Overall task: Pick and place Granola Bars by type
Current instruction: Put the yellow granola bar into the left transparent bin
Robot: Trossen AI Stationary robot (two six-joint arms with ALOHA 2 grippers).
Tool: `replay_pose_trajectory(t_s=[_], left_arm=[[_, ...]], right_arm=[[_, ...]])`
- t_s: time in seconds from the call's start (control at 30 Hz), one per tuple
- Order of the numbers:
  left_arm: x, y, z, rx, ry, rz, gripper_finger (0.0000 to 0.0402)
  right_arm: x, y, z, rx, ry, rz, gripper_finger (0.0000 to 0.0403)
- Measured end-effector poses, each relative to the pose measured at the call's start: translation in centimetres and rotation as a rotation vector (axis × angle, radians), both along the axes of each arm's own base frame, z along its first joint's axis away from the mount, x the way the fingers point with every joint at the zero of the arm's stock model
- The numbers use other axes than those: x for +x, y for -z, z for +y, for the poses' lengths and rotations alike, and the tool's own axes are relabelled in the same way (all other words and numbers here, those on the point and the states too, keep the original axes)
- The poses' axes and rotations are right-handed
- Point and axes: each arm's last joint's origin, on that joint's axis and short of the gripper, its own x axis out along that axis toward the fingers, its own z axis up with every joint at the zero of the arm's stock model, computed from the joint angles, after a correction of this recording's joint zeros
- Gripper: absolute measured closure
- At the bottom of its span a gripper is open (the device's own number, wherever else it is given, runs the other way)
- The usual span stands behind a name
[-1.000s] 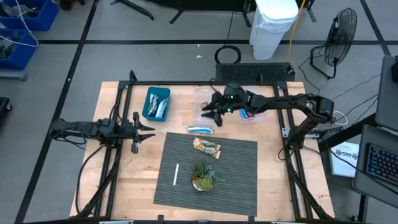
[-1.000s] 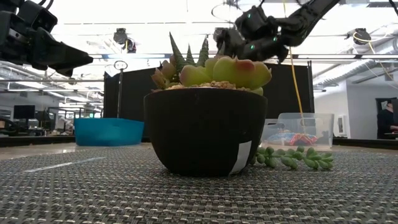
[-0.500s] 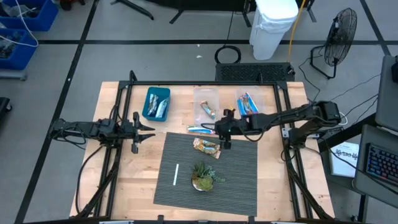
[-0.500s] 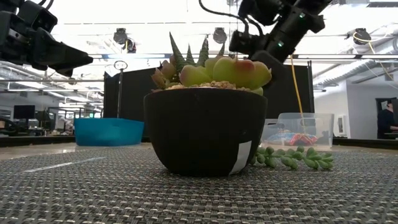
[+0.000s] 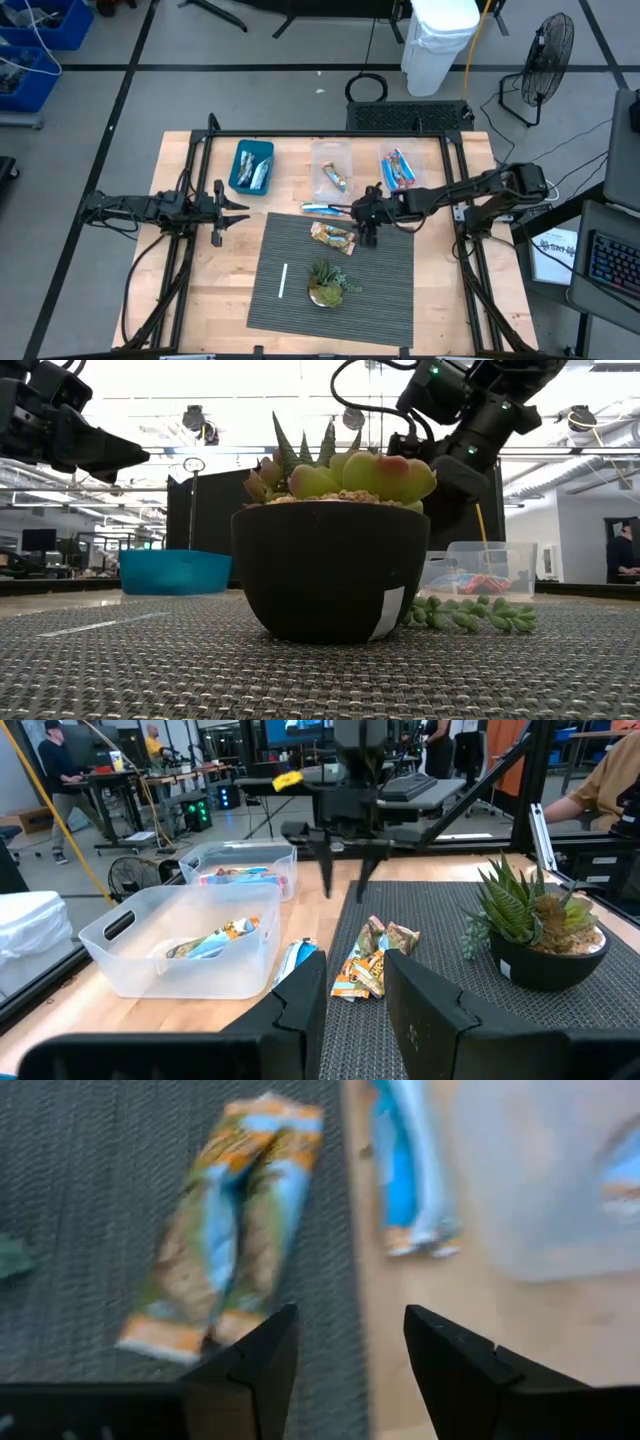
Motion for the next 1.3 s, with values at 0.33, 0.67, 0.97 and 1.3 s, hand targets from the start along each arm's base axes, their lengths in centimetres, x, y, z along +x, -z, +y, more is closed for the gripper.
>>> replay_pose_trajectory(t_s=[0.33,0.67,0.97,1.3], left_arm=[[0.0,0.0,0.0,0.0,0.0,0.0,0.0293],[0.0,0.0,0.0,0.0,0.0,0.0,0.0293],[0.0,-0.1,0.0,0.0,0.0,-0.005,0.0293],[0.0,0.0,0.0,0.0,0.0,-0.004,0.0293]], right_arm=[[-0.6,1.2,2.0,0.05,-0.011,-0.034,0.0225],[-0.5,1.6,2.4,0.086,0.014,-0.082,0.0225],[0.1,3.7,2.4,0.076,0.011,-0.028,0.0225],[0.6,4.6,2.4,0.121,-0.01,-0.036,0.0234]])
